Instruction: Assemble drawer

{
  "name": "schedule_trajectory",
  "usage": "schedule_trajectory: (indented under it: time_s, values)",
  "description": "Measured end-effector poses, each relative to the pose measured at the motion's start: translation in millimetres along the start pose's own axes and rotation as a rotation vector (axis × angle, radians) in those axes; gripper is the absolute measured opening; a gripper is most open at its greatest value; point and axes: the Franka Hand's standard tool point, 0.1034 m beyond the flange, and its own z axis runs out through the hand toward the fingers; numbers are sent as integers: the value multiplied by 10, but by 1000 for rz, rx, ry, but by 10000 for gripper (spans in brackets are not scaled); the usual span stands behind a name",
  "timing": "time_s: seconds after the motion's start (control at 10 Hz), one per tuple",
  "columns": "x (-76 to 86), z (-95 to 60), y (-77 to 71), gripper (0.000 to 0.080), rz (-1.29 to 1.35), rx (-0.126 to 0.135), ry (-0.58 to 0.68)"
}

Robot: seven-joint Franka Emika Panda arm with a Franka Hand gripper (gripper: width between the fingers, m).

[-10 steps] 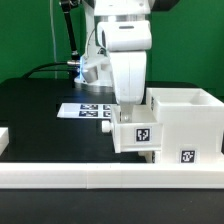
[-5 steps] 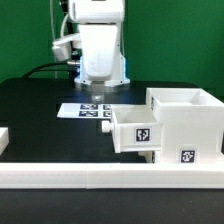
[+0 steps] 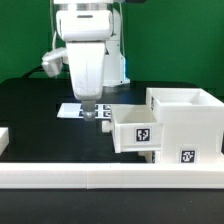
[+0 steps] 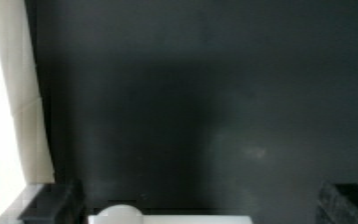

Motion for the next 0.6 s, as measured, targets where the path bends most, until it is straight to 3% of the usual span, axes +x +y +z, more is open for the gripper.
schedule_trajectory:
  time_s: [0.3,0.6]
  values:
    - [148,52,13,649,34,6,5]
    - [414,60,29,649,57,7,10]
